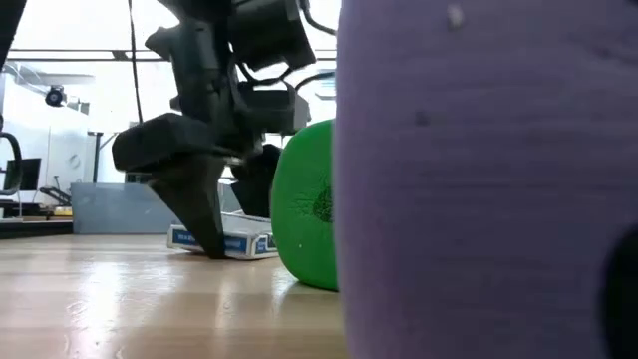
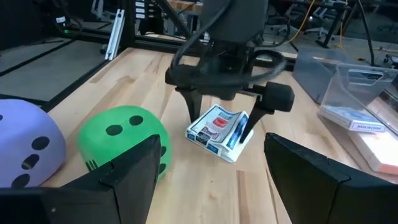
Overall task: Pick & Place Toys
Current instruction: Put the white game card into the transparent bin
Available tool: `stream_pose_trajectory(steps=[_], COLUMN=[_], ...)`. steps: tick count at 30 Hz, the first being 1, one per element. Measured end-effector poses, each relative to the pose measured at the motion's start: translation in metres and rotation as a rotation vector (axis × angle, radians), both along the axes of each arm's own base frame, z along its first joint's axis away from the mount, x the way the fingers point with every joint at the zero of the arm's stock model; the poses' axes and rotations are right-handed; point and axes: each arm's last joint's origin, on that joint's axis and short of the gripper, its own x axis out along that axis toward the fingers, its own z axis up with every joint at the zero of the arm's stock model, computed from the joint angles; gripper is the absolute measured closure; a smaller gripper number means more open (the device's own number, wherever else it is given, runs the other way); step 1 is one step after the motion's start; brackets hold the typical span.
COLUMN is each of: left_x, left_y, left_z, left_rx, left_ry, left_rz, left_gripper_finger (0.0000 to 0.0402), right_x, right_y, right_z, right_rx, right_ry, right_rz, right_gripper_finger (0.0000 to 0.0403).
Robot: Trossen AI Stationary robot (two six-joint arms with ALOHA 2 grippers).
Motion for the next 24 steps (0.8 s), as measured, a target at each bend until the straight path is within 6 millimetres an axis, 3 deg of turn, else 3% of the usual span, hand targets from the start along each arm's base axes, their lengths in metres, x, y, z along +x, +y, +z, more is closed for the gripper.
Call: stream_pose_trajectory(steps=[9, 16, 24], left_x=[0.001, -0.001, -0.001], left_y=[0.000, 0.000, 0.001], left_z=[-0.020, -0.015, -0.013], left_rx=[0.022, 0.030, 0.022], left_ry=[0.063, 0.046, 0.044], left_rz=[0.012, 0.059, 0.091], left_gripper_finger=[0.0011, 0.0113, 0.0114], right_x=[0.000, 0.000, 0.000], right_y=[0.000, 0.000, 0.000], right_z=[-0.001, -0.001, -0.001], right_rx=[0.004, 0.004, 0.003], right_ry=[0.006, 0.006, 0.009], right_rz=[-0.001, -0.001, -0.001], right_gripper_finger=[0.0117, 0.0117, 0.0117])
